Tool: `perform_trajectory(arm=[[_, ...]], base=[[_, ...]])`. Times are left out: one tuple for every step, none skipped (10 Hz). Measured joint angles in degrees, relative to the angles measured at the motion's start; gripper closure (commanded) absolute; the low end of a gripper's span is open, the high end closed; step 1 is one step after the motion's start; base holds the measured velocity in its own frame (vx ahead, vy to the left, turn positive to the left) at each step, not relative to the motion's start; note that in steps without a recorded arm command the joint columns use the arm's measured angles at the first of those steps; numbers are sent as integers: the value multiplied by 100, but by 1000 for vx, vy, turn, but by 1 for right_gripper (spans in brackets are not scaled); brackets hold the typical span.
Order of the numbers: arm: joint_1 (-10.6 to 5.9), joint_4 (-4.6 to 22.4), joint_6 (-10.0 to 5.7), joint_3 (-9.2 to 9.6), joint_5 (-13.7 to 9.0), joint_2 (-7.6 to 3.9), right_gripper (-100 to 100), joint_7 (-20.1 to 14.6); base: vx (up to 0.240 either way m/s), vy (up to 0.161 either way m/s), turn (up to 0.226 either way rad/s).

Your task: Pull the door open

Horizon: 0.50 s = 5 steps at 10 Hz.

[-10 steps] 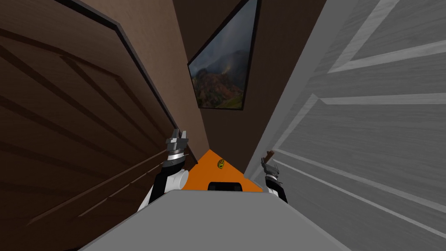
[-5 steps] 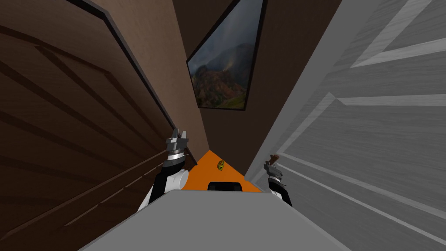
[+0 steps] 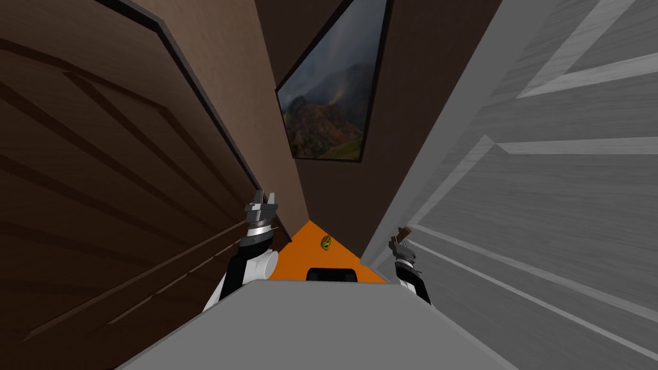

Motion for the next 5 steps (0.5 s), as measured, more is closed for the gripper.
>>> perform_trajectory(arm=[[-33, 11, -13, 50, 30, -23, 100, -45], [-19, -20, 0, 112, 62, -58, 100, -97], [0, -54, 15, 183, 99, -83, 100, -144], [34, -117, 46, 251, 132, -101, 100, -168], [84, -220, 93, 311, 160, -121, 100, -174]], base=[[-198, 10, 73], [-210, 25, 52], [-213, 21, 55], [-214, 19, 55], [-217, 18, 55]])
